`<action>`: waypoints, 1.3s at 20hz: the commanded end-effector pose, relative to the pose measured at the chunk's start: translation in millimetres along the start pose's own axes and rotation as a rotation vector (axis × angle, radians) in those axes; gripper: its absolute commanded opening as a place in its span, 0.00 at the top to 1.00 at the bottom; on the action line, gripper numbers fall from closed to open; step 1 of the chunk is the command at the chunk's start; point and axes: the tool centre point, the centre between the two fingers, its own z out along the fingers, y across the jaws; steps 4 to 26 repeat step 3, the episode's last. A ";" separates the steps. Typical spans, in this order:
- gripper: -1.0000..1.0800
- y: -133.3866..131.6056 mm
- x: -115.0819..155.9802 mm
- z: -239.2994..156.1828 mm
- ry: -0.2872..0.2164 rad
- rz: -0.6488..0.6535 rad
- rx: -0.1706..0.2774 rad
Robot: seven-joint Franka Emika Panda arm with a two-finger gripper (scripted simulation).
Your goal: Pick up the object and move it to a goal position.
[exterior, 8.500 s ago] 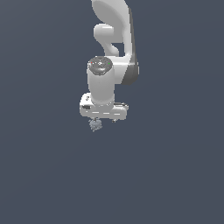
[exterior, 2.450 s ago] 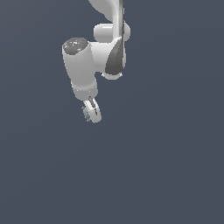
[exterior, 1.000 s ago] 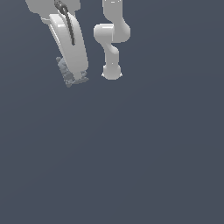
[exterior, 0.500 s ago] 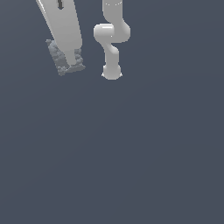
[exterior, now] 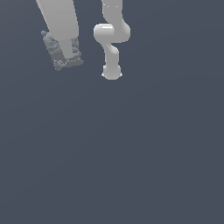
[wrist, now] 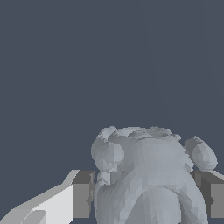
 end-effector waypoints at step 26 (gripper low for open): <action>1.00 -0.6 0.3 -2.0 0.000 0.000 0.000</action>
